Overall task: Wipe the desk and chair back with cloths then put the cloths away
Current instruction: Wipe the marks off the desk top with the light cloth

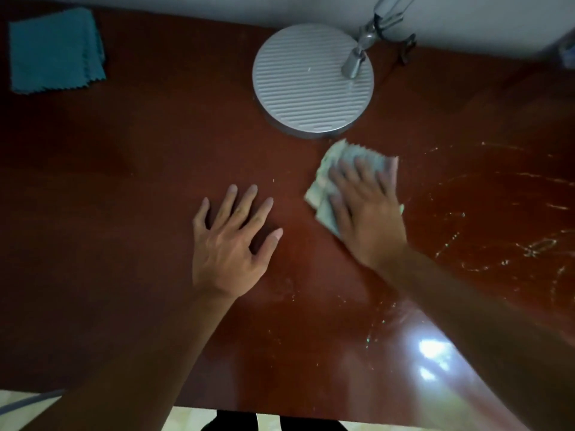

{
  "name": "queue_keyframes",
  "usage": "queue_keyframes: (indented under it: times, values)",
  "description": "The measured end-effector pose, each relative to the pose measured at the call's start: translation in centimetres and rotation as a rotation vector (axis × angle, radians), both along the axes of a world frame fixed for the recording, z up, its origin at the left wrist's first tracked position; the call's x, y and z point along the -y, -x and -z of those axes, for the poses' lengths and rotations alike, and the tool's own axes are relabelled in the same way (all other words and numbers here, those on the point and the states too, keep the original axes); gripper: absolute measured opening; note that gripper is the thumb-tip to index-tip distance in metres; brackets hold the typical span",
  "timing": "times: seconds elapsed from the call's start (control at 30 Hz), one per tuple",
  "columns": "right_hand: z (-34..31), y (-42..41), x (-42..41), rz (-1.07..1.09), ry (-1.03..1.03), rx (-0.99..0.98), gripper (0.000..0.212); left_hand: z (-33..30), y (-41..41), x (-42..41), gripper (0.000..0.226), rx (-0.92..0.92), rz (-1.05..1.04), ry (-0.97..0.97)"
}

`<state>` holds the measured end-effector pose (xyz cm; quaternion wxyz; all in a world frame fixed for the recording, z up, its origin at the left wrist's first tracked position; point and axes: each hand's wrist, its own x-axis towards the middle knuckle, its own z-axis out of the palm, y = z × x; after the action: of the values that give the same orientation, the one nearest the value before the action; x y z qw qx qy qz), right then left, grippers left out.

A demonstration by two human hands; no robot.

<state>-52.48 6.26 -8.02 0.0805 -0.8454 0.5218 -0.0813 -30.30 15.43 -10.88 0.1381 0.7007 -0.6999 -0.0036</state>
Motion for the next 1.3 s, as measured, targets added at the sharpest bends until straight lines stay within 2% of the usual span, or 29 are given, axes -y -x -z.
queue_keyframes:
  times: [0.07,0.13,0.23,0.3,0.47,0.63,0.83,0.9,1.07,1.2,1.3]
  values:
    - [-0.1,0.5,-2.6,-0.114,-0.022,0.023,0.044,-0.2,0.0,0.0,0.05,0.011,-0.007,-0.017]
    - [-0.3,1.4,-0.8,-0.167,-0.027,0.011,0.043,-0.3,0.1,0.0,0.05,0.019,-0.012,-0.023]
    - [0.0,1.9,4.4,0.022,-0.022,-0.063,0.046,-0.3,0.1,-0.2,0.049,0.02,-0.011,0.006]
    - [0.1,0.9,5.1,0.137,-0.027,-0.028,0.048,-0.2,0.2,-0.1,0.048,0.014,-0.008,0.023]
    - [0.2,-0.8,-0.5,-0.076,-0.001,0.004,0.044,-0.2,0.2,-0.1,0.047,-0.013,-0.022,0.05]
    - [0.1,-2.5,3.6,0.142,-0.035,-0.01,0.048,-0.1,0.3,-0.2,0.046,-0.023,-0.033,0.058]
    - [0.1,-3.4,-3.3,-0.199,-0.007,0.043,0.043,-0.3,0.3,-0.2,0.045,-0.024,-0.028,0.061]
    - [0.1,-3.1,-2.7,-0.208,-0.015,0.033,0.043,-0.3,0.3,-0.2,0.046,-0.029,-0.043,0.062]
    - [0.2,-5.4,1.3,-0.038,-0.03,-0.012,0.047,-0.5,0.4,0.0,0.045,-0.034,-0.051,0.076]
    - [-0.2,-6.1,-2.6,-0.245,-0.026,0.005,0.047,-1.1,0.1,-0.7,0.043,-0.073,-0.026,0.058]
    - [-0.1,-5.5,-3.6,-0.339,-0.019,-0.005,0.045,-1.2,-1.5,-2.4,0.043,-0.016,-0.067,0.07]
